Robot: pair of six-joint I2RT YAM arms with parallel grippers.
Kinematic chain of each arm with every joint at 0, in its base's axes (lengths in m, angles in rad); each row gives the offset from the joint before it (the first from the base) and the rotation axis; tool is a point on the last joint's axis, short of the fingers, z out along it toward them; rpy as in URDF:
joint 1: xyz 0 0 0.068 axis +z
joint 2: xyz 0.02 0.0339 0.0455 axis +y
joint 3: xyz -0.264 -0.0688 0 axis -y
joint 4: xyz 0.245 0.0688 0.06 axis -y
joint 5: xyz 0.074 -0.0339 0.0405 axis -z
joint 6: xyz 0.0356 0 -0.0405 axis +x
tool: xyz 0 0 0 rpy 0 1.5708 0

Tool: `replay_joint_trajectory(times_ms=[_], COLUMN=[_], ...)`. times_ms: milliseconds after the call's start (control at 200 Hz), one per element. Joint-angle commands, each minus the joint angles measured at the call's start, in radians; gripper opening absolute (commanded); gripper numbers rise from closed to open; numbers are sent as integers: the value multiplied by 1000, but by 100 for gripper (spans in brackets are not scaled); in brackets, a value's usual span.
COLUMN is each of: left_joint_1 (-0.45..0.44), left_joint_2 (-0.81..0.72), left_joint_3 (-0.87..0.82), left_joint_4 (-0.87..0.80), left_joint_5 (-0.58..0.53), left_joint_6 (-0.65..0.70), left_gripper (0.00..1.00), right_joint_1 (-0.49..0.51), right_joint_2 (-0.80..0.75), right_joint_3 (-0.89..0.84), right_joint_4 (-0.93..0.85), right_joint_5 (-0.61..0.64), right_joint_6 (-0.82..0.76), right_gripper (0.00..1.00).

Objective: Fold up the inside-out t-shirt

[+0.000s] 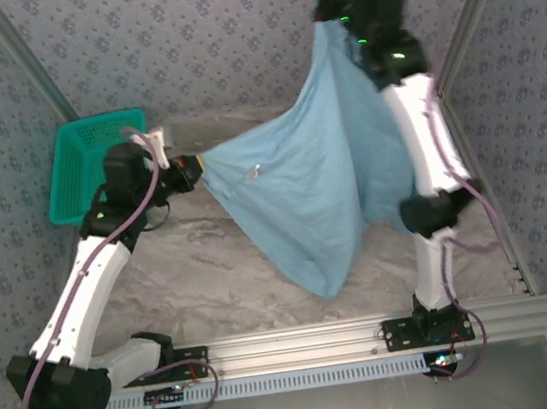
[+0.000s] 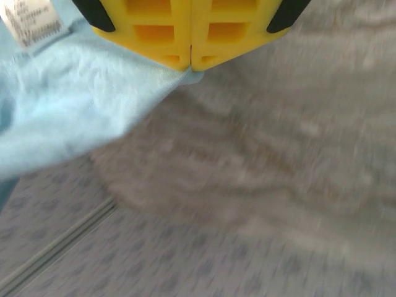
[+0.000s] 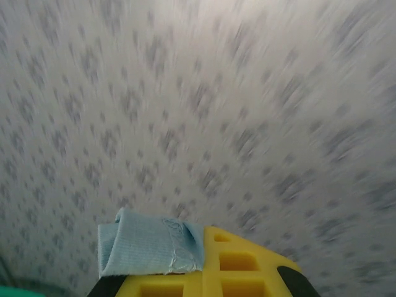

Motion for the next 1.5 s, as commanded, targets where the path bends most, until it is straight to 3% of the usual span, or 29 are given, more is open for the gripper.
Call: replay_joint_trajectory(times_ms=[0, 75, 185, 245, 365, 500, 610, 724, 899, 1034, 1214, 1384, 1499], left_joint_1=[8, 13, 15, 15, 15, 15, 15, 15, 4, -1, -1, -1, -1], left_joint_2=[12, 39, 88, 123, 184, 216, 221, 221, 206, 185, 148, 129, 105], left_joint_3=[-82, -161, -263, -300, -320, -310, -300, -297, -293, -284, -286, -285, -288], left_joint_4=[28, 76, 172, 222, 261, 263, 253, 256, 266, 250, 237, 223, 220], left_joint_5=[-49, -62, -87, -92, -105, -104, -105, -113, -95, -94, -105, -115, -124], left_joint_6=[-43, -58, -92, -104, -100, -89, -81, -82, -95, -87, -84, -76, -87], left_gripper=[0, 0, 0, 0, 0, 0, 0, 0, 0, 0, 0, 0, 0], right_joint_1=[59, 75, 85, 97, 134, 228, 351, 475, 632, 663, 702, 708, 710], right_joint_2=[253, 276, 179, 54, -292, -592, -734, -831, -841, -800, -743, -709, -718], right_joint_3=[146, 65, -132, -371, -961, -1407, -1649, -1832, -1967, -1995, -2023, -2044, -2017], right_joint_4=[-170, -226, -335, -320, -174, -235, -352, -355, -318, -270, -233, -223, -307], right_joint_5=[-95, -101, -46, 22, 104, 131, 115, 18, 20, 32, 55, 76, 109], right_joint_6=[41, 23, -19, -43, -25, 85, 268, 435, 573, 573, 603, 598, 565], right_gripper=[18, 49, 78, 84, 85, 82, 76, 72, 70, 68, 57, 41, 17])
